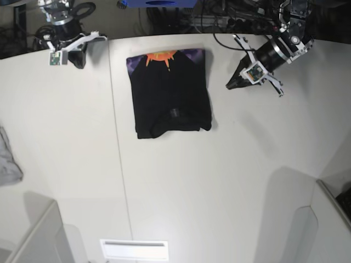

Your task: Fold the T-shirt properly

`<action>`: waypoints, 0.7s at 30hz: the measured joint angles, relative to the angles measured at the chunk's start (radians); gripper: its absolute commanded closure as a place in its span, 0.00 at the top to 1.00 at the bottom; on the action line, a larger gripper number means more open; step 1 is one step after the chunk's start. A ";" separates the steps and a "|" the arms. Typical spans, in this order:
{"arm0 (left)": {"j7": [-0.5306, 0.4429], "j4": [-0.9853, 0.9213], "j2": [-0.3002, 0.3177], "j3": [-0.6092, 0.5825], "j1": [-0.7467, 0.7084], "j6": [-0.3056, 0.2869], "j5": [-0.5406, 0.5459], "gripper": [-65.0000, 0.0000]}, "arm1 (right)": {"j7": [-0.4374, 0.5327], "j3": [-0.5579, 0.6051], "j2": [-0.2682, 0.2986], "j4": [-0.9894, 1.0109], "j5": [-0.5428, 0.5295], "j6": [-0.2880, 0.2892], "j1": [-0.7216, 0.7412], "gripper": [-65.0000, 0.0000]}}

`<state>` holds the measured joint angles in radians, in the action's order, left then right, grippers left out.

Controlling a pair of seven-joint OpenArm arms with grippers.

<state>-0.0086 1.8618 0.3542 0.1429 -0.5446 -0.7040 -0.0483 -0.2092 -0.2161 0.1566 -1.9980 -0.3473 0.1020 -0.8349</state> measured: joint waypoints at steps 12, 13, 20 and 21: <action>-0.111 0.000 -0.002 0.059 -0.293 0.011 0.003 0.00 | 0.000 -0.195 0.003 -0.004 0.098 0.211 -0.189 0.00; -0.112 -0.001 -0.002 0.058 -0.312 0.011 0.003 0.00 | 0.000 -0.196 0.002 -0.004 0.135 0.215 -0.200 0.00; -0.112 -0.002 -0.002 0.059 -0.428 0.012 -0.001 0.00 | -0.013 -0.170 -0.003 -0.004 0.203 0.251 -0.303 0.00; -0.113 -0.003 -0.002 0.059 -0.438 0.014 0.000 0.00 | -0.037 -0.169 -0.003 -0.004 0.201 0.258 -0.312 0.00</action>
<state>-0.1211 1.8591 0.3519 0.2020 -0.9829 -0.6899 -0.0486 -0.2466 -0.3847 0.1535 -2.0022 -0.1463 0.3599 -1.1469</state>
